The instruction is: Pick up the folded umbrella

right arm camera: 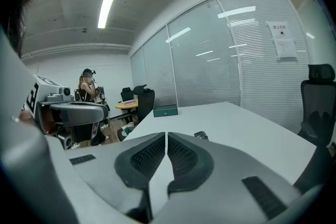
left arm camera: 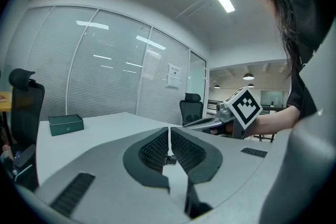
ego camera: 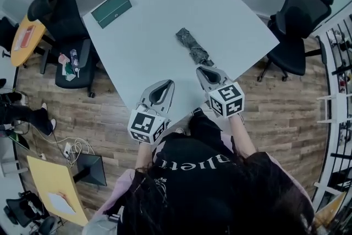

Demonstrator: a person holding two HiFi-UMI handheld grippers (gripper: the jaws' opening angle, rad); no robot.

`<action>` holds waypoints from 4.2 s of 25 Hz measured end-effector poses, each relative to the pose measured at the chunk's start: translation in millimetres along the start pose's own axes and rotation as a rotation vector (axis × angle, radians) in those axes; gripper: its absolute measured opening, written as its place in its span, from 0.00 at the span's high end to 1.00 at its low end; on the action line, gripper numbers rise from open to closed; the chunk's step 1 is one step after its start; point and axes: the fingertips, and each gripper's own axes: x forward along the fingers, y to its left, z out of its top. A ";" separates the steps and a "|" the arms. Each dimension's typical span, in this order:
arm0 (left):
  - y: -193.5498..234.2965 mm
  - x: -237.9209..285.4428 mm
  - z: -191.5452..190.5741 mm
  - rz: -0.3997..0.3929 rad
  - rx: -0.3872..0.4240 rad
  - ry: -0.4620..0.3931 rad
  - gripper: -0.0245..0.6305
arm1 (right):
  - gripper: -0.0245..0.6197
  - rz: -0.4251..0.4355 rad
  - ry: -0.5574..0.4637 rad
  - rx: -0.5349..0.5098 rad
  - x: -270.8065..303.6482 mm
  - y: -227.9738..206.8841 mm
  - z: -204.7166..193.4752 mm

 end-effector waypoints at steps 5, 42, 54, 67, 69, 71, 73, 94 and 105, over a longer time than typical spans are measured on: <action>13.2 32.7 13.5 0.045 0.000 -0.016 0.92 | 0.92 0.024 -0.004 -0.008 22.2 -39.8 10.3; 77.5 52.7 2.5 0.463 -0.110 0.066 0.92 | 0.49 -0.007 0.592 -0.096 229.1 -151.1 -132.5; 74.0 23.5 -9.8 0.523 -0.146 0.053 0.92 | 0.59 -0.028 0.559 0.025 227.6 -155.1 -132.4; 63.5 5.8 -14.9 0.508 -0.142 0.048 0.92 | 0.60 0.189 0.385 0.589 182.1 -122.6 -85.5; 63.7 2.9 -12.7 0.495 -0.140 0.041 0.92 | 0.60 0.236 0.342 0.604 170.6 -109.0 -65.9; 67.1 -0.3 -10.6 0.484 -0.141 0.034 0.92 | 0.60 0.278 0.308 0.609 161.7 -95.0 -46.9; 70.7 -1.6 -9.8 0.475 -0.142 0.032 0.92 | 0.60 0.318 0.282 0.610 153.6 -83.0 -30.9; 17.8 -96.5 -32.3 0.304 -0.106 0.008 0.92 | 0.60 0.357 0.153 0.600 9.4 51.8 -28.3; 0.4 -125.4 -49.9 0.181 -0.104 0.029 0.92 | 0.60 0.306 0.143 0.631 -35.1 103.7 -49.7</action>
